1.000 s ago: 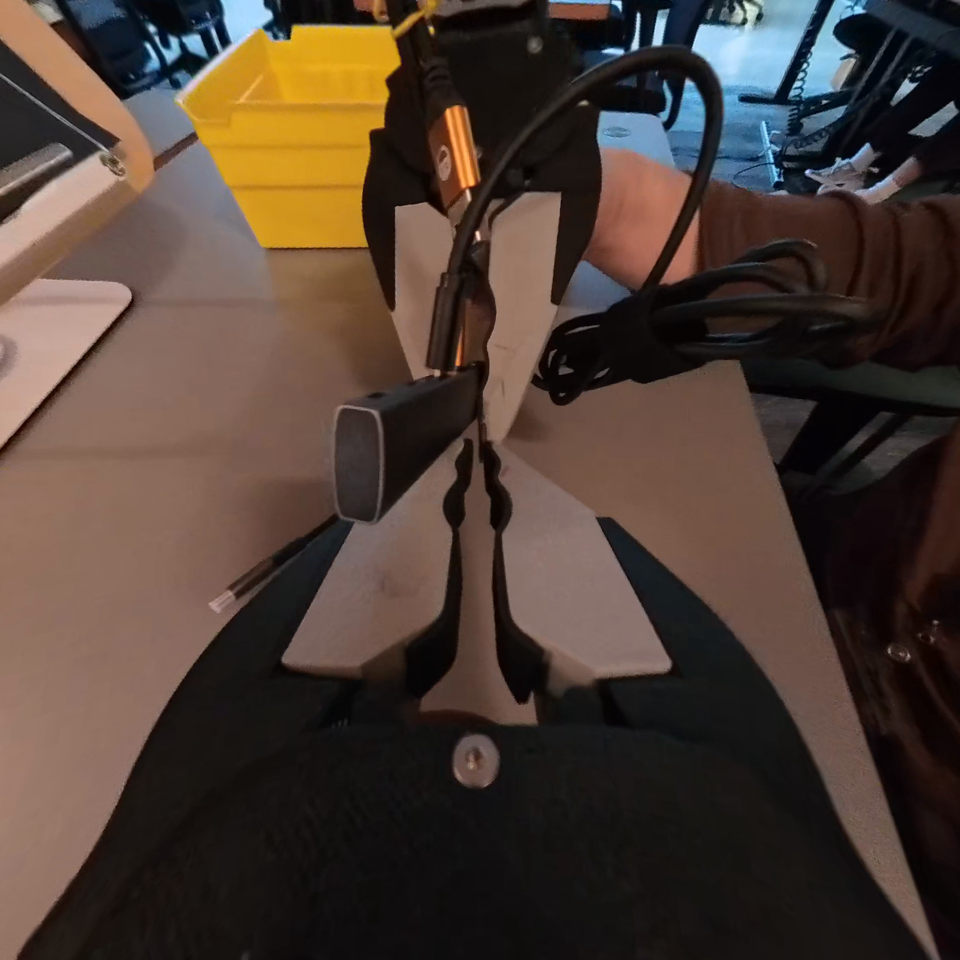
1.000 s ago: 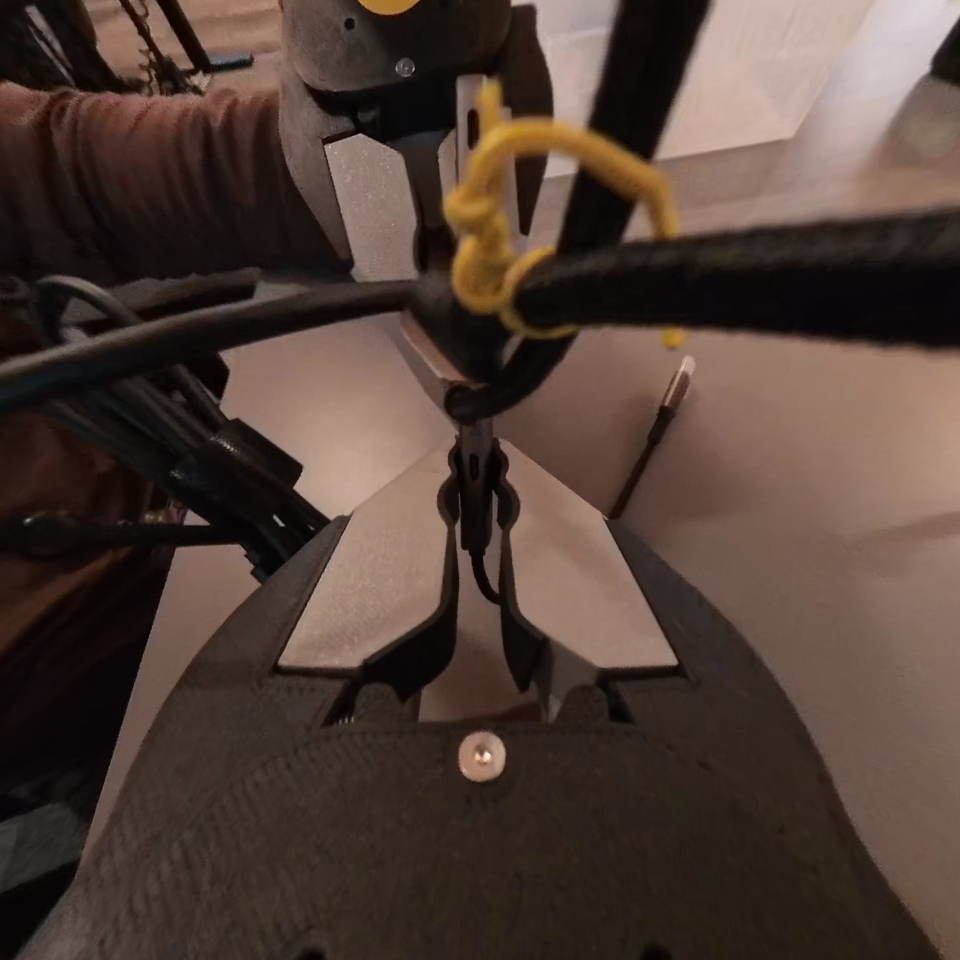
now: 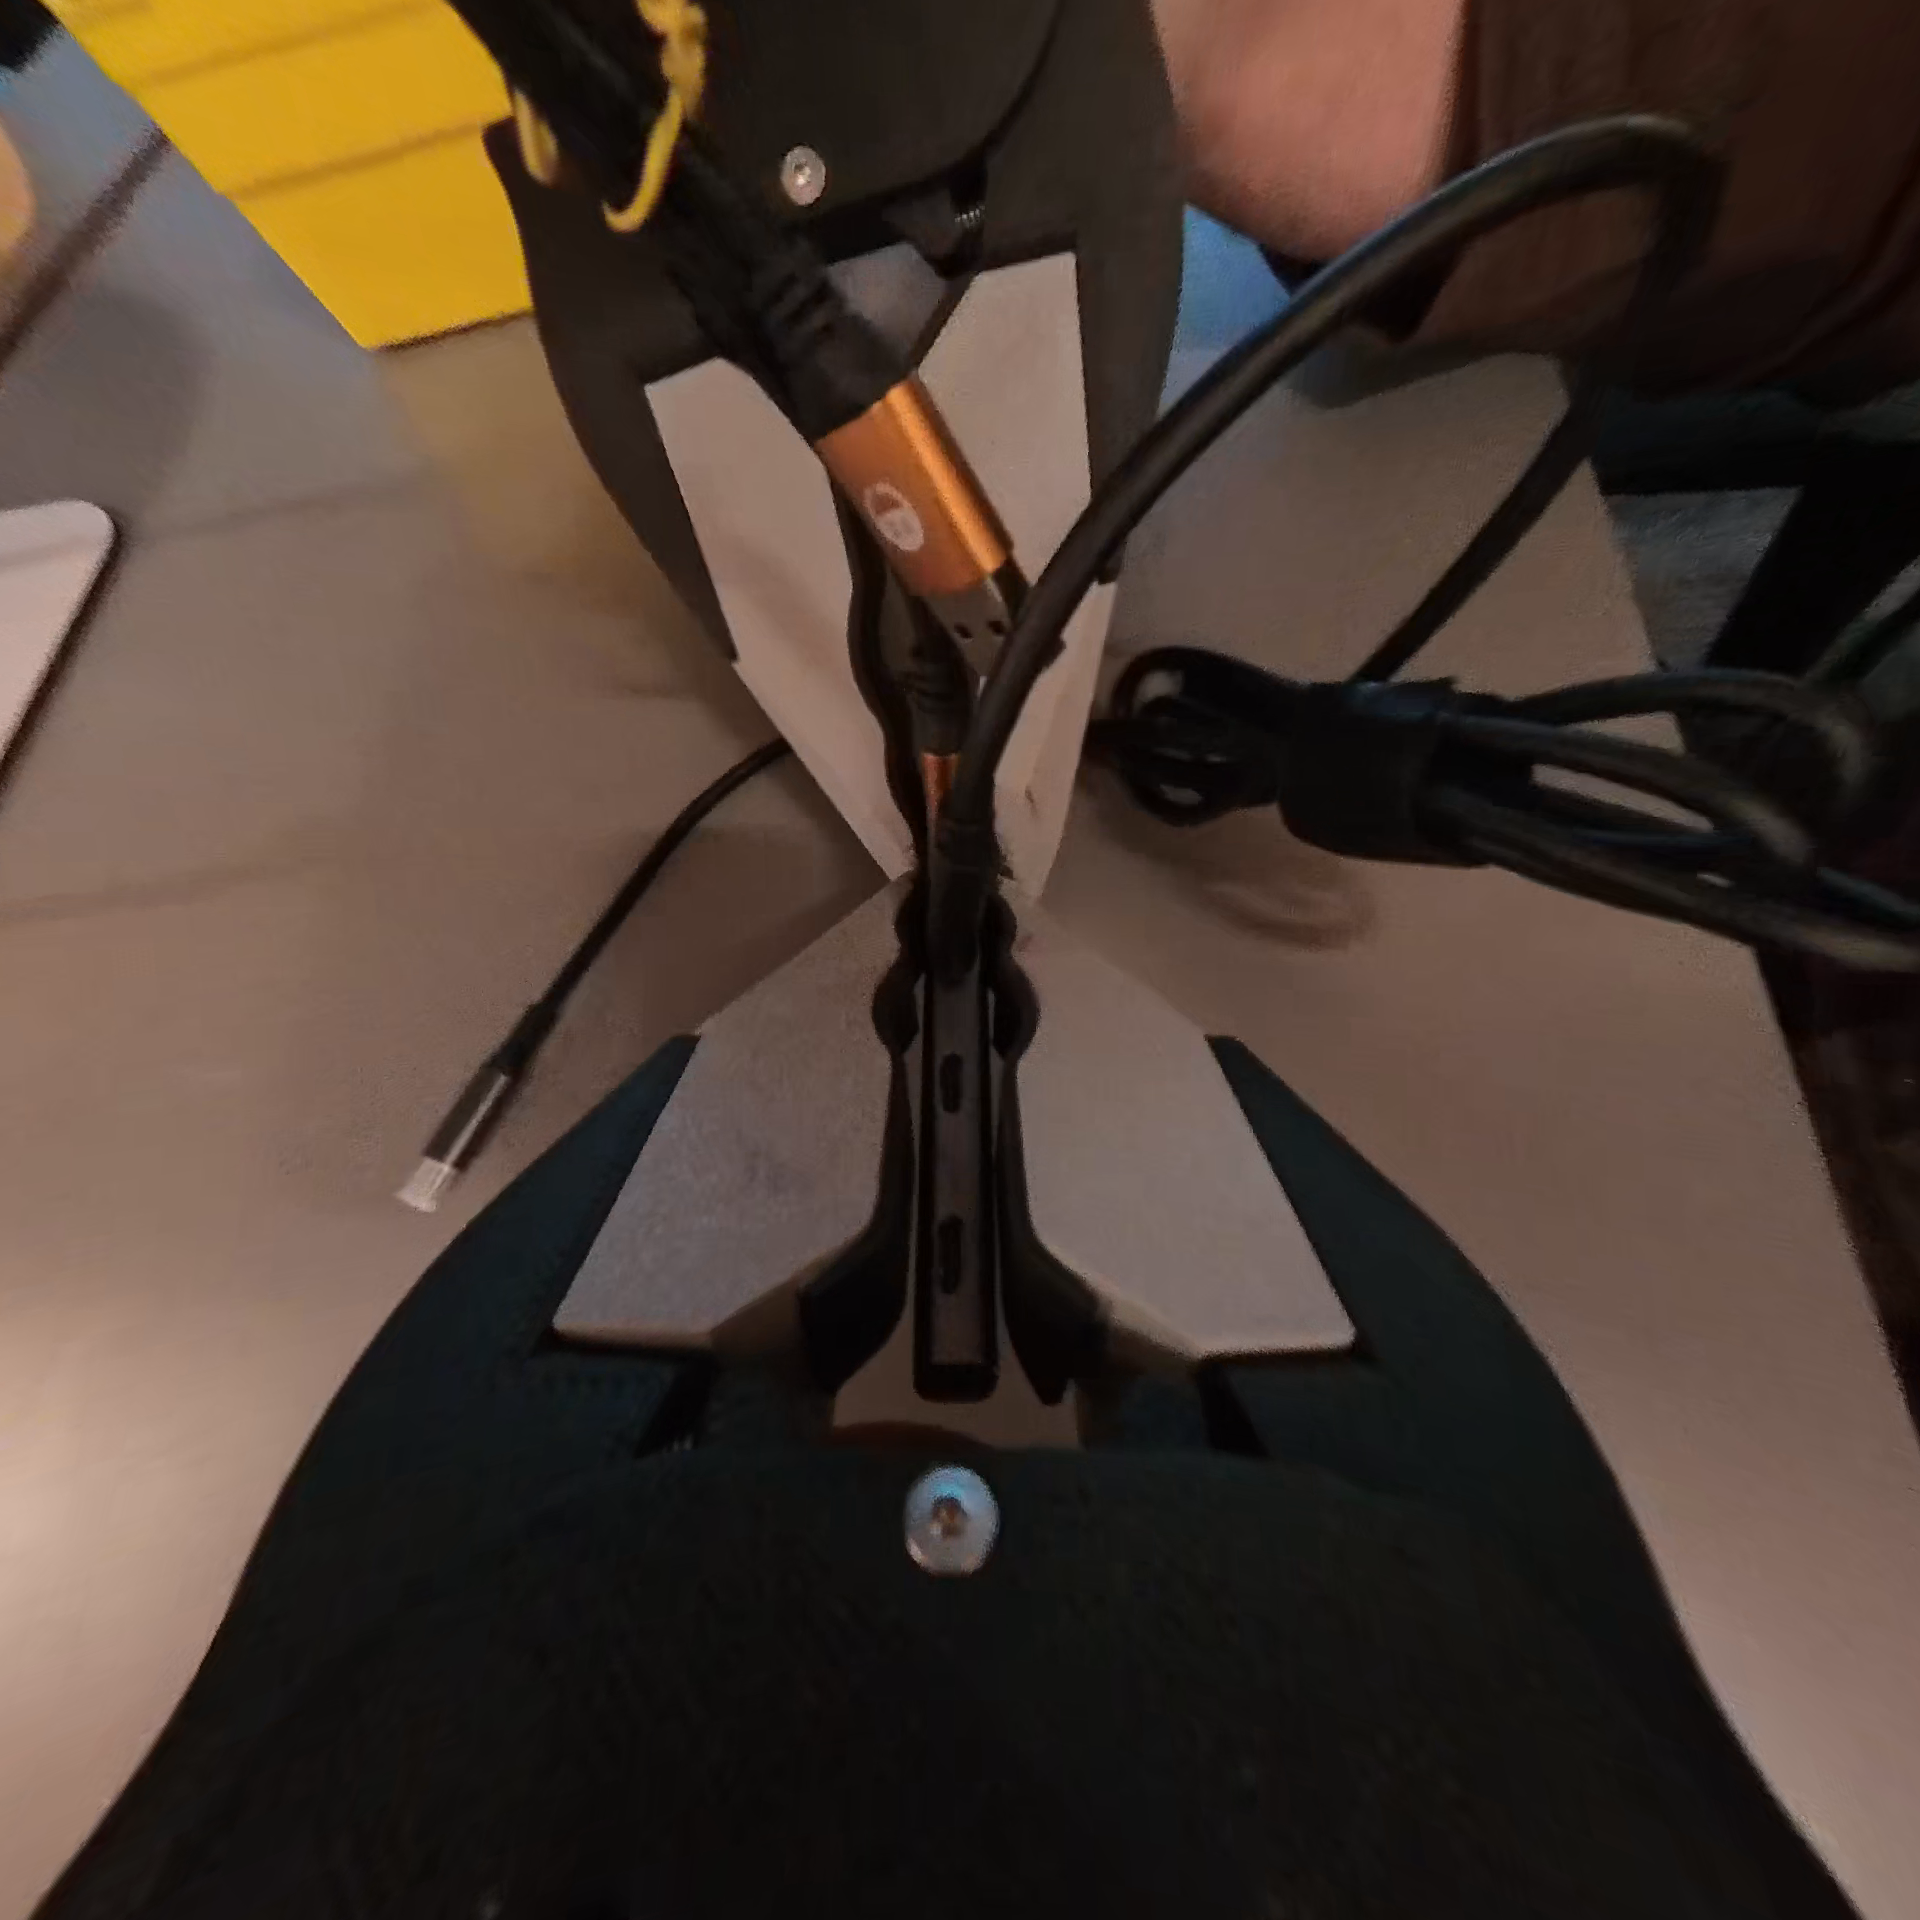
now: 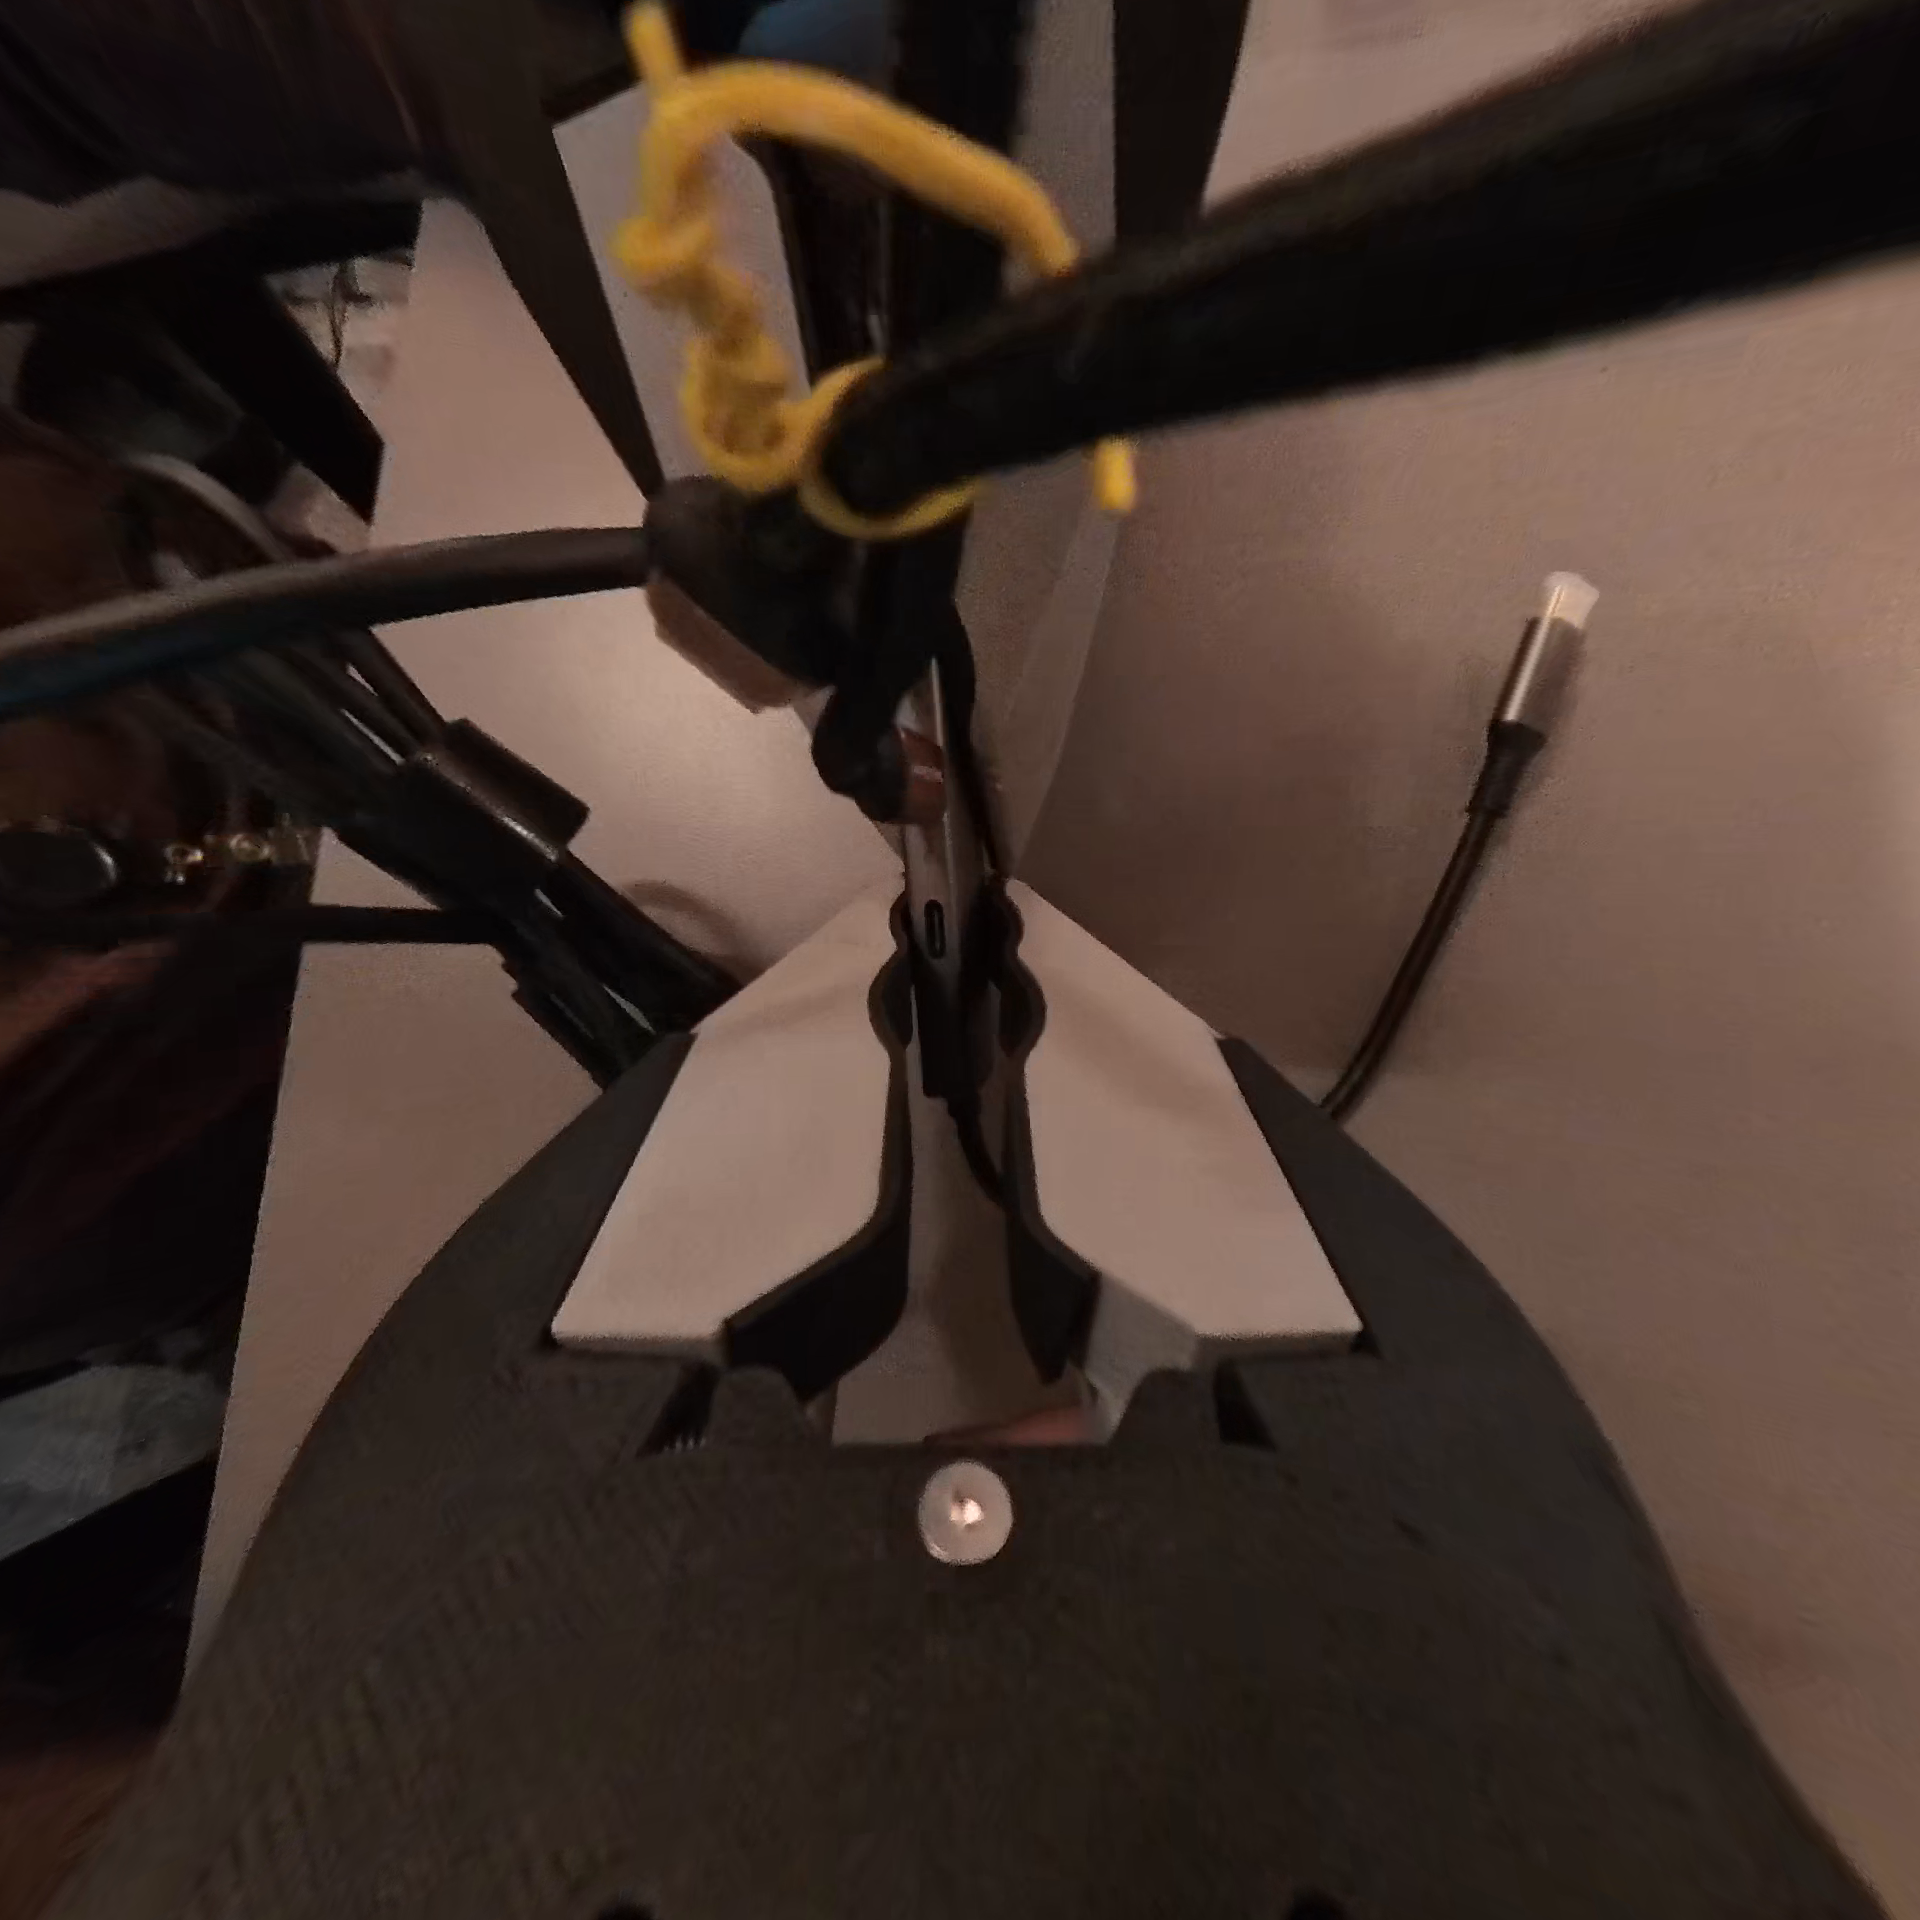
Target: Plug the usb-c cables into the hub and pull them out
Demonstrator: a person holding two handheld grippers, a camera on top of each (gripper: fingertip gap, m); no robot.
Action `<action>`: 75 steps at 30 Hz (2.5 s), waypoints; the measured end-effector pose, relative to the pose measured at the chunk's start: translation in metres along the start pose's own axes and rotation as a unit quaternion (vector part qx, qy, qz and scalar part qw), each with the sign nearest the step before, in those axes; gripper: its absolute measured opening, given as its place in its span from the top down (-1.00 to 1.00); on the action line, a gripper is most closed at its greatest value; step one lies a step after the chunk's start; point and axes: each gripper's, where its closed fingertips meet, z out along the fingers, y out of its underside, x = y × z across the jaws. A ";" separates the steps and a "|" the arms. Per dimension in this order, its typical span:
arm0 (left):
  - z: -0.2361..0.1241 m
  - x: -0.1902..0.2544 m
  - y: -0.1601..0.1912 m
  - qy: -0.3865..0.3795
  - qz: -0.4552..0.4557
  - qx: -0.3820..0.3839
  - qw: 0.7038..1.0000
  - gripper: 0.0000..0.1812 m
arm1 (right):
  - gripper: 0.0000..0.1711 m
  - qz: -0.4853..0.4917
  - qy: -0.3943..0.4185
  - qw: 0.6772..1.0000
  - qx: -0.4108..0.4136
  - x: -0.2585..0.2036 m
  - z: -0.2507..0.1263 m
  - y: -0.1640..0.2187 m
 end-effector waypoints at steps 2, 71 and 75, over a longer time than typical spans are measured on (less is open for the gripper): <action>-0.001 -0.005 -0.003 -0.012 -0.002 0.008 1.000 0.92 | 0.87 0.006 0.011 1.000 0.015 0.004 -0.005 -0.004; -0.028 -0.023 -0.038 0.001 -0.153 0.131 0.980 0.92 | 0.89 0.049 0.004 0.957 0.285 0.015 -0.055 -0.077; -0.025 -0.022 -0.035 0.004 -0.150 0.124 0.981 0.92 | 0.96 0.036 0.002 0.962 0.269 0.013 -0.052 -0.074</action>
